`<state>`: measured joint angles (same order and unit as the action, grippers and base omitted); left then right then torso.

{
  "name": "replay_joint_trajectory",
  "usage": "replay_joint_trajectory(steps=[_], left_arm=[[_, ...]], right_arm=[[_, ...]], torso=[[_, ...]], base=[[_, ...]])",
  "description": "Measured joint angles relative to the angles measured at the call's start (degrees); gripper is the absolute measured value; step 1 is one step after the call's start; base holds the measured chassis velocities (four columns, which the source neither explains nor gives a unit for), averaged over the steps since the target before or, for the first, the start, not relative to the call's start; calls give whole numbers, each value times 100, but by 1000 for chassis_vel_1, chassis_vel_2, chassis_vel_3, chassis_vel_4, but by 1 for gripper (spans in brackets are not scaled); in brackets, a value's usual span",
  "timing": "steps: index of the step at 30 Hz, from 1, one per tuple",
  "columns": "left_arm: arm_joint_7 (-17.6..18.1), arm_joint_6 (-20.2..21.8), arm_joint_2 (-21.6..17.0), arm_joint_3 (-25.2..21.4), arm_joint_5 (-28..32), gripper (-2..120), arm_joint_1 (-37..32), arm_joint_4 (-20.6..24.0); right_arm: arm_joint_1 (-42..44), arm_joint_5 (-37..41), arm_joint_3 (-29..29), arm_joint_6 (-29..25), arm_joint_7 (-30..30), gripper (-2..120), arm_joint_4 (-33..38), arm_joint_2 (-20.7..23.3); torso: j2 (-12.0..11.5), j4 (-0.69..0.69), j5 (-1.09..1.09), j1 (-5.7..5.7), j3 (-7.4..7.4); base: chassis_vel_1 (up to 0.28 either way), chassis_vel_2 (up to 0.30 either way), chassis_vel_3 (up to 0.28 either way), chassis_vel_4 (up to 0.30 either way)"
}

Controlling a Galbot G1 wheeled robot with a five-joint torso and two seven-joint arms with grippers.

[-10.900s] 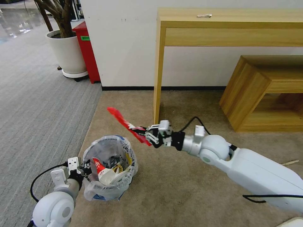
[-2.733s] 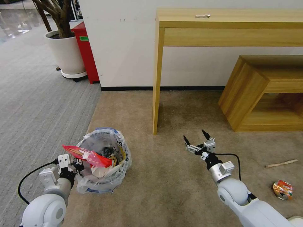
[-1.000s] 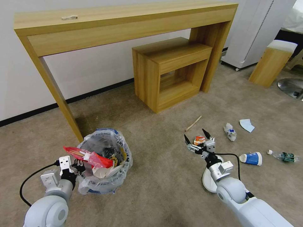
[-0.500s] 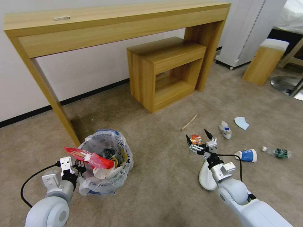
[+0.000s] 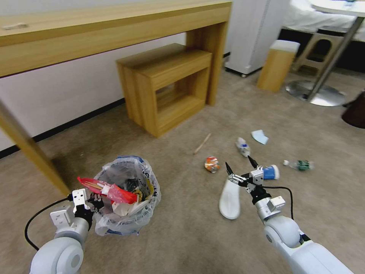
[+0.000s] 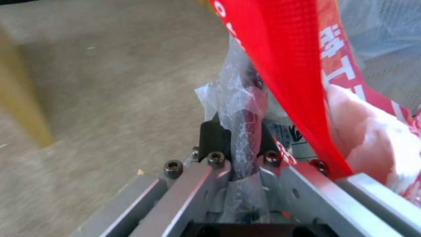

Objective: Pick up the trash bin and place the garbage on the floor into it.

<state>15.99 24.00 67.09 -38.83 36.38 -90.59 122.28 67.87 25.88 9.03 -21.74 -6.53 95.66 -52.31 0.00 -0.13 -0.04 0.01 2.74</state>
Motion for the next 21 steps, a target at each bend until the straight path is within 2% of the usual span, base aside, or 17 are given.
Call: replay_joint_trajectory(steps=[7,13,21], left_arm=[[0,-15,-8,-28,31,0,27,-7],[7,-47,6,-84,35,0,66,-22],[6,-61,25,-133,38,0,86,20]], right_arm=[[-27,46,114,-3,-29,100,-33,-60],[-84,80,382,86,-93,100,-95,-189],[-166,139,703,305,-225,100,-93,-352]], torso=[[0,-5,0,0,0],[0,2,0,0,0],[0,0,0,0,0]], base=[[-113,-117,-119,-114],[-9,-14,-6,-6],[0,0,0,0]])
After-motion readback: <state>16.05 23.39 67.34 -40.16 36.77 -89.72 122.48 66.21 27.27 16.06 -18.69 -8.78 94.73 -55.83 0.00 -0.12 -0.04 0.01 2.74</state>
